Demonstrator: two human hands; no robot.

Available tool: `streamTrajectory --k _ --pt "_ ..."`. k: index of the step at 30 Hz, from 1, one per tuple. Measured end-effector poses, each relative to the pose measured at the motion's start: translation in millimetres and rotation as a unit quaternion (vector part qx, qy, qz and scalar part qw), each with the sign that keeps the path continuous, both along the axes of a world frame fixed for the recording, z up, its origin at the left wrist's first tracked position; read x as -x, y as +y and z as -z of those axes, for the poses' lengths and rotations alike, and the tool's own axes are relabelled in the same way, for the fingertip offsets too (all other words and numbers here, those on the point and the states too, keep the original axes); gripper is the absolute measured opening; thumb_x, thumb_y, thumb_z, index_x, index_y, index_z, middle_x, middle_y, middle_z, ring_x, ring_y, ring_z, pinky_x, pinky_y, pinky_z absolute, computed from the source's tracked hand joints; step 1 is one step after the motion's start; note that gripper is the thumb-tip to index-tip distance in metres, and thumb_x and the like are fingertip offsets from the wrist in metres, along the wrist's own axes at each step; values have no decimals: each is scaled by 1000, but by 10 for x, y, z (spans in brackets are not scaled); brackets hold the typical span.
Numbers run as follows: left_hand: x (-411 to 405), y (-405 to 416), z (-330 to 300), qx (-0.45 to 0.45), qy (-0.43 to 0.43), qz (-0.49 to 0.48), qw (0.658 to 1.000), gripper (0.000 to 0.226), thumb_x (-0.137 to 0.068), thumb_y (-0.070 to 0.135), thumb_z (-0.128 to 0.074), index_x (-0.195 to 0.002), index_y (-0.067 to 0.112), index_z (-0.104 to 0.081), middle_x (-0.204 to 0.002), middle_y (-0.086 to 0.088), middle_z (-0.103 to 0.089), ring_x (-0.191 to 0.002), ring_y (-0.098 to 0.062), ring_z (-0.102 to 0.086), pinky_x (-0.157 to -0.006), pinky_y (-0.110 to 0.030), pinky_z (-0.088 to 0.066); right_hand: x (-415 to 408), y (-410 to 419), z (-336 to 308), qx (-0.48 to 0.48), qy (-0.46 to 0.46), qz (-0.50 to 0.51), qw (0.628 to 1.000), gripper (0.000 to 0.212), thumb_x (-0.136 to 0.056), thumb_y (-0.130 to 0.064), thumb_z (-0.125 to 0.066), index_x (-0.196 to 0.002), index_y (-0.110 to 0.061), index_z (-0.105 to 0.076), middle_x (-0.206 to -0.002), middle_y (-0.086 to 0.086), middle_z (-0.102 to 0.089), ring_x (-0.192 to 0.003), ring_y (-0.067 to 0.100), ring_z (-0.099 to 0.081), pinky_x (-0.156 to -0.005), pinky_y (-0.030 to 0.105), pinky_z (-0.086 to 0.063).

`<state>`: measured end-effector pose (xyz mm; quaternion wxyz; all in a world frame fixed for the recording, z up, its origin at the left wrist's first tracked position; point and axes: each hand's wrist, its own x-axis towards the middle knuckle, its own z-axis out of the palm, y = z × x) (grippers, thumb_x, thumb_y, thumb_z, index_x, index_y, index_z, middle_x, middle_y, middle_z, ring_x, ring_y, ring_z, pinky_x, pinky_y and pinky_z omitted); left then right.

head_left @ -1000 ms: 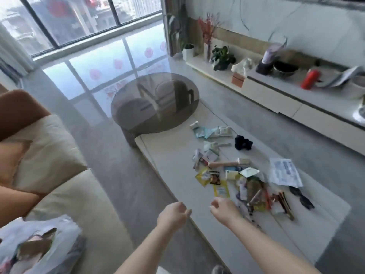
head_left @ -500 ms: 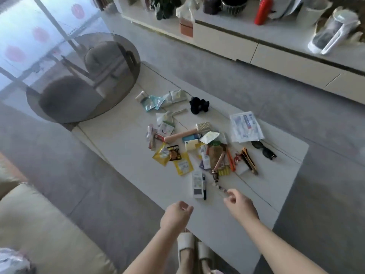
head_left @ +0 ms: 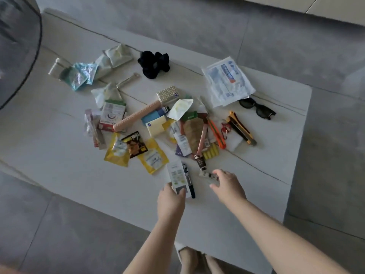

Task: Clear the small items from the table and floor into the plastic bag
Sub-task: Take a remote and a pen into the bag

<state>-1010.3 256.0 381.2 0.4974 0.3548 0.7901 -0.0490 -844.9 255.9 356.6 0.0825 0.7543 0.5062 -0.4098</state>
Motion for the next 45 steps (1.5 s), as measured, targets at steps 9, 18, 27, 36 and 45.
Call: streamTrajectory --k 9,18,27,36,45 --pt "17 223 655 -16 55 -11 998 59 -82 40 -66 -127 15 -39 -124 -6 -48 -117 -26 -50 -89 -38 -46 226 40 534 -68 -105 -36 991 26 -90 -22 -57 -116 -19 -53 -118 3 -56 -111 23 -48 -87 31 -42" --pt "191 167 766 10 -31 -138 990 27 -80 28 -70 -97 9 -60 -101 -8 -64 -83 -22 -62 -66 -31 -49 401 64 420 -30 33 42 998 12 -86 -11 -47 -93 -15 -38 -104 4 -43 -84 27 -47 -68 28 -34" --pt "654 182 718 -41 -89 -273 957 15 -84 20 -69 -92 13 -58 -91 -9 -65 -80 -22 -65 -69 -35 -53 852 194 544 -26 -33 -10 999 30 -89 -24 -54 -115 -12 -45 -121 5 -53 -111 22 -52 -80 30 -44" --pt "923 562 850 -85 -67 -283 953 16 -80 20 -72 -88 9 -63 -100 -16 -66 -83 -29 -66 -66 -33 -53 935 363 472 20 107 102 989 9 -85 -20 -51 -91 -13 -48 -89 7 -64 -81 24 -63 -66 29 -44" --pt "712 893 890 -102 -21 -328 939 62 -77 26 -74 -128 13 -43 -116 -8 -59 -103 -28 -61 -84 -36 -50 1005 400 448 20 125 132 983 10 -82 -17 -49 -93 -15 -49 -85 7 -69 -80 26 -61 -67 30 -47"
